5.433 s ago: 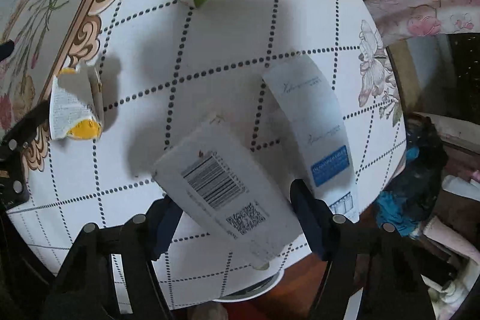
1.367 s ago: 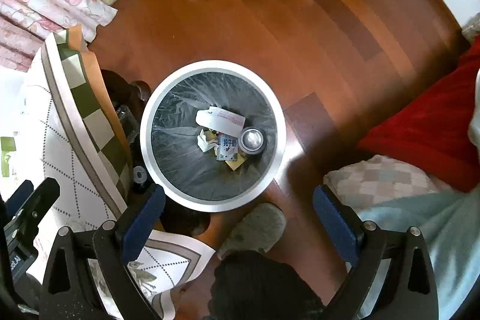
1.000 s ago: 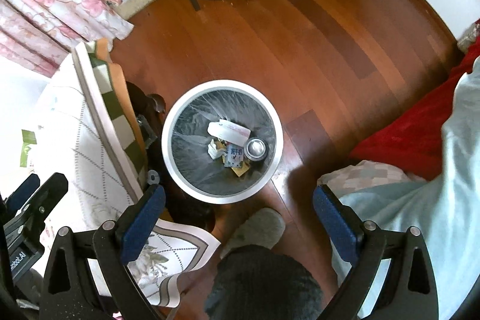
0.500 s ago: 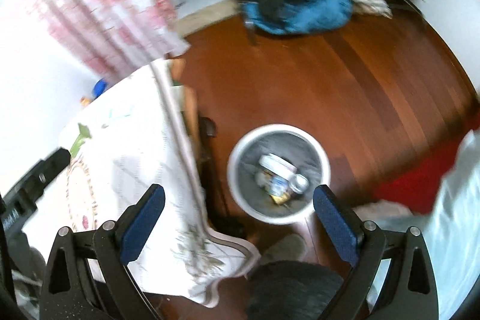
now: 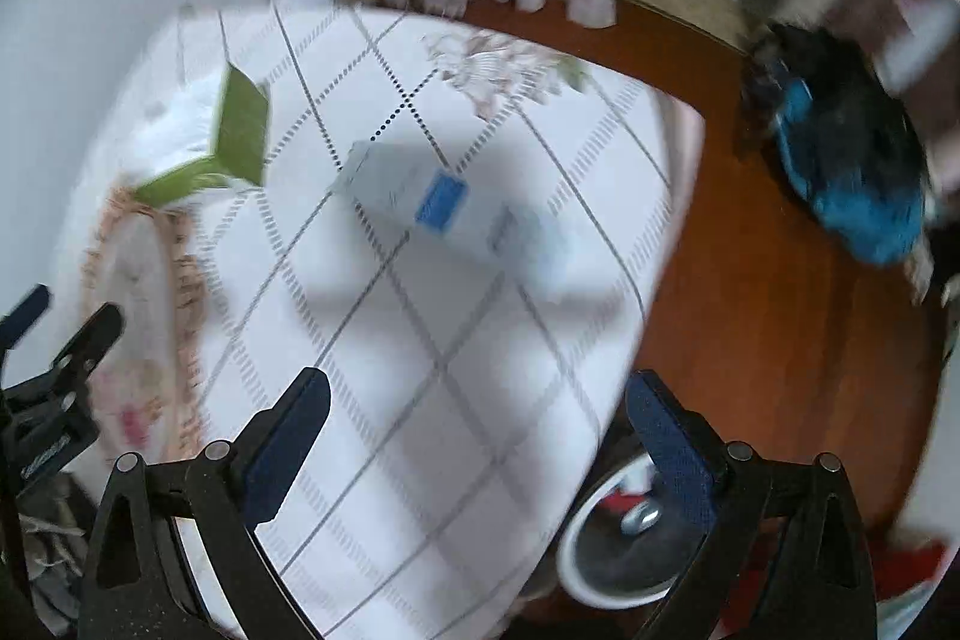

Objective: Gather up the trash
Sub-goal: 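Grasp the green-and-white medicine box with the left tool while the right grasps the white oligopeptides box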

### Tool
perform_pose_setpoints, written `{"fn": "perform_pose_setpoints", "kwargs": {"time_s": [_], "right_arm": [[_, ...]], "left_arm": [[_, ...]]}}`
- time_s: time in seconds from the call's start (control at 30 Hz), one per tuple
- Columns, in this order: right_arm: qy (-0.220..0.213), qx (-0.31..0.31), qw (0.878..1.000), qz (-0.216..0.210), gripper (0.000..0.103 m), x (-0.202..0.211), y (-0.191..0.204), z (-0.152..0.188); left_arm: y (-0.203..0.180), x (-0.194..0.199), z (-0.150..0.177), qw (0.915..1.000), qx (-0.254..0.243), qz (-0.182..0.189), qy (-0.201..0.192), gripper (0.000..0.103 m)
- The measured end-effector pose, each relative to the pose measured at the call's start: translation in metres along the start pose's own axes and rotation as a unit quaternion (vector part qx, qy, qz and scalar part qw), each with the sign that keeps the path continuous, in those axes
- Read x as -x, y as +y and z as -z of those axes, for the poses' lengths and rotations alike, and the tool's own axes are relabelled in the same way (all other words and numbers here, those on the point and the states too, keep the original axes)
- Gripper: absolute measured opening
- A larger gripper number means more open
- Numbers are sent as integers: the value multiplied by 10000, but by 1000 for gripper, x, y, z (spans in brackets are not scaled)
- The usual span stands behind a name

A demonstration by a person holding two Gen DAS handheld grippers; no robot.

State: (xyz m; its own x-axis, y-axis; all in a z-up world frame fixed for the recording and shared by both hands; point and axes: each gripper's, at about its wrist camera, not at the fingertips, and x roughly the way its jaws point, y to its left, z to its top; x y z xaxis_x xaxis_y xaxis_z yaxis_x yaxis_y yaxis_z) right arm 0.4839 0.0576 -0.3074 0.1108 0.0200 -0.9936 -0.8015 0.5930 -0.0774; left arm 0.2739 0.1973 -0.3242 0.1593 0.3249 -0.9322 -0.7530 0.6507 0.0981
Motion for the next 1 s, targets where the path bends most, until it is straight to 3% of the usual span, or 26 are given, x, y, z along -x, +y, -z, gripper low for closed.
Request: {"fn": "perform_pose_setpoints", "kwargs": {"time_s": [0.07, 0.17, 0.3, 0.33, 0.43, 0.5, 0.63, 0.8, 0.87, 1.0], "right_arm": [[178, 326, 9988, 332, 100, -22, 8, -28], [391, 565, 9967, 433, 100, -46, 10, -49], [523, 576, 9970, 45, 99, -64, 7, -63], [525, 540, 9971, -67, 92, -66, 7, -64], [500, 330, 9977, -326, 64, -68, 7, -63], [539, 97, 9979, -335, 54, -67, 1, -61], [630, -656, 9949, -430, 51, -65, -24, -59], [683, -951, 9919, -489, 50, -68, -39, -64], [772, -968, 9912, -473, 50, -74, -40, -60], [864, -902, 9911, -460, 55, -79, -38, -61]], "left_arm": [[6, -10, -2, 10000, -13, -13, 46, 103], [4, -11, -2, 9996, -262, 38, -11, 103], [-12, 5, -10, 9927, -1129, -29, -420, 103], [-18, 11, -15, 9887, -1398, -90, -532, 103], [-33, 25, -29, 9707, -2245, -238, -823, 103], [-43, 26, -40, 9546, -2839, -284, -860, 103], [-55, 17, -57, 9165, -3929, -302, -688, 103], [-68, -3, -68, 8821, -4705, -185, -133, 103], [-72, -11, -69, 8723, -4888, -53, 49, 103], [-74, -27, -71, 8672, -4959, 166, 421, 103]]}}
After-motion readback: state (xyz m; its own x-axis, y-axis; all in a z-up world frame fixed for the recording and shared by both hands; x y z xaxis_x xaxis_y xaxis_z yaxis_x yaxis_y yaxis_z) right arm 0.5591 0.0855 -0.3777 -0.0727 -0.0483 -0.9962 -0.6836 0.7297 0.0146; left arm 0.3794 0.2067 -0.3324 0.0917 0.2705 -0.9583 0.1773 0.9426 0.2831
